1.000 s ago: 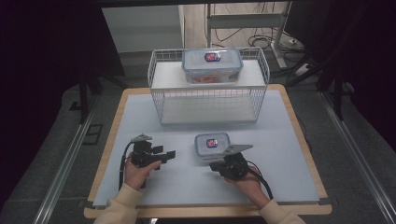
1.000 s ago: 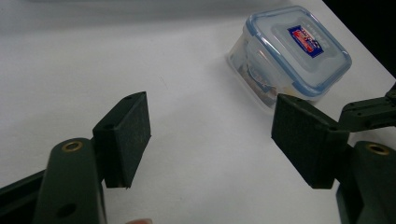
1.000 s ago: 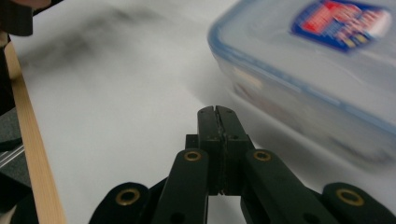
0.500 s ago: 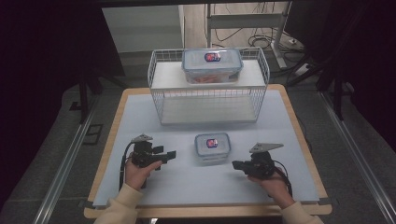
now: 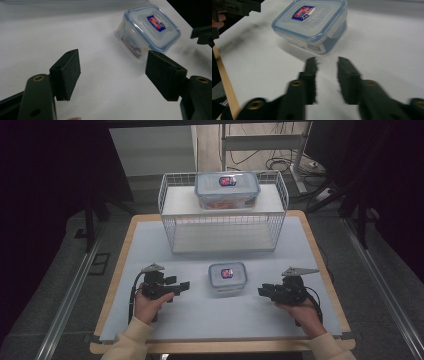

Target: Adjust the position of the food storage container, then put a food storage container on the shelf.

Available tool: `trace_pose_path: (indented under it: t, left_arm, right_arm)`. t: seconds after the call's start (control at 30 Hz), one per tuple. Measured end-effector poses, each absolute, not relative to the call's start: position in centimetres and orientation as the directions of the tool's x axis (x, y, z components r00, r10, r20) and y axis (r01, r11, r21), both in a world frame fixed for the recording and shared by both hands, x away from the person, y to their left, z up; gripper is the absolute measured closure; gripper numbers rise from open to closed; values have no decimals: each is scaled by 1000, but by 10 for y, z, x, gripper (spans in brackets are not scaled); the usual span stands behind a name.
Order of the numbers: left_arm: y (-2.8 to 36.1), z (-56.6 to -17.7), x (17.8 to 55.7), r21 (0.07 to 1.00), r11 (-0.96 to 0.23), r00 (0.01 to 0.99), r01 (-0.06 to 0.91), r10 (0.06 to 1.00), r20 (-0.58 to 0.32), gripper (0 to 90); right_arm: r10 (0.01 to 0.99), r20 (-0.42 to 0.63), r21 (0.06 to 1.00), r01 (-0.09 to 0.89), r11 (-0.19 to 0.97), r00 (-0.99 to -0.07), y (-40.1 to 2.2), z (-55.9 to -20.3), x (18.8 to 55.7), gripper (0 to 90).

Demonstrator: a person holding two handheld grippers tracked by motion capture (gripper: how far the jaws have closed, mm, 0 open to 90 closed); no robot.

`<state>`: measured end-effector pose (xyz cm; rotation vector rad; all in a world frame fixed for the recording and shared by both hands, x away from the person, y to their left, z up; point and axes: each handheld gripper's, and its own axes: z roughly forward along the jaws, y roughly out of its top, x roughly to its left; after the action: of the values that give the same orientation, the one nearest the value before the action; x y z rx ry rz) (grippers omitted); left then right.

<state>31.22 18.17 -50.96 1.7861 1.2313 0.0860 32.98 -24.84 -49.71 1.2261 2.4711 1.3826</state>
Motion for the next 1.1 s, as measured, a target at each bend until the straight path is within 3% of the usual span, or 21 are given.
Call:
trace_pose_path:
  t: [0.07, 0.3, 1.1]
  left_arm:
    - [178, -507, 311, 722, -77, 507, 688, 763, -401, 266]
    - [167, -501, 313, 716, -75, 516, 694, 745, -422, 226]
    - [126, -508, 344, 627, -43, 491, 778, 664, -564, 178]
  right_arm:
    - [665, 312, 741, 611, 276, -679, -248, -495, 331, 492]
    - [656, 341, 746, 618, 247, -673, -251, -489, 337, 339]
    - [624, 404, 733, 645, 216, -669, -230, -486, 364, 273]
